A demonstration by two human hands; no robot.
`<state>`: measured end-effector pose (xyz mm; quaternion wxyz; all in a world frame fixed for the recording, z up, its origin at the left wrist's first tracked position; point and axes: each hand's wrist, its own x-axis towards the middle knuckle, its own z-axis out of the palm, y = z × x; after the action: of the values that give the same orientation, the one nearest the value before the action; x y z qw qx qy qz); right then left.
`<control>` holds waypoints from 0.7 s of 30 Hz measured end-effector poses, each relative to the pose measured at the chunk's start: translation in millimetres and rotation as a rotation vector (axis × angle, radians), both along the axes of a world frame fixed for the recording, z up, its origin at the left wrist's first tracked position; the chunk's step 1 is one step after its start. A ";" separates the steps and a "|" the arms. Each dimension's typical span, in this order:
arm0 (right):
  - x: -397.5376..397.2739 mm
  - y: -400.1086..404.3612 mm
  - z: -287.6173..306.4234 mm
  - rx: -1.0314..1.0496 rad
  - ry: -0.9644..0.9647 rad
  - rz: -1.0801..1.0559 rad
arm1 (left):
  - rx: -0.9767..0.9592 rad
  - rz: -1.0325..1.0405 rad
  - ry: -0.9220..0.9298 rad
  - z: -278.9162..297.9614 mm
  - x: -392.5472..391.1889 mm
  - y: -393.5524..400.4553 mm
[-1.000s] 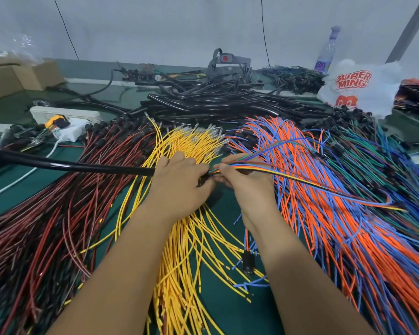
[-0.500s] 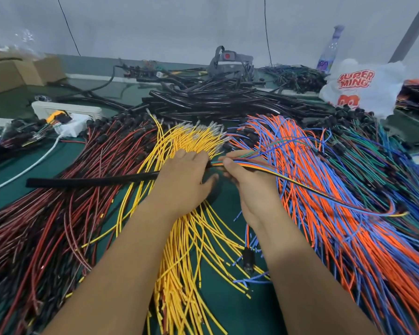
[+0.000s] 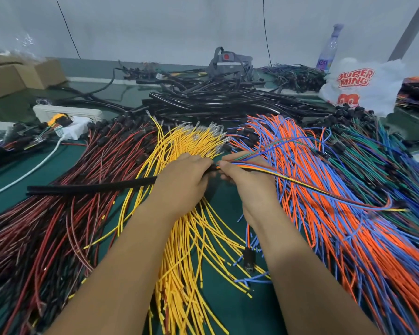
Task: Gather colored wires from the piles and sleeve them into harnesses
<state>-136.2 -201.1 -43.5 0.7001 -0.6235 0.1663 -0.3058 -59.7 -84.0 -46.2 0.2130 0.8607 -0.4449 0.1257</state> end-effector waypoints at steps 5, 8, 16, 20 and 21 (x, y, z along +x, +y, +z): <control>0.2 -2.8 7.1 0.204 -0.037 0.063 | -0.037 0.020 0.006 1.9 -2.0 1.7; 0.0 -5.4 4.4 0.133 0.020 0.023 | -0.047 -0.042 -0.012 2.3 -5.5 -0.3; -0.6 0.7 4.2 0.031 0.030 0.108 | -0.095 -0.107 -0.025 3.6 -13.2 -8.4; -4.9 -7.2 13.4 0.480 -0.165 0.188 | -0.089 -0.062 0.071 3.7 -6.2 -0.2; -6.4 -10.2 14.6 0.555 -0.196 0.181 | -0.064 -0.035 0.075 4.3 -3.8 3.3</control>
<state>-142.7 -211.3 -28.8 0.8808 -0.3881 0.1192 -0.2438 -63.5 -80.8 -41.9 0.2593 0.8496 -0.4474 0.1036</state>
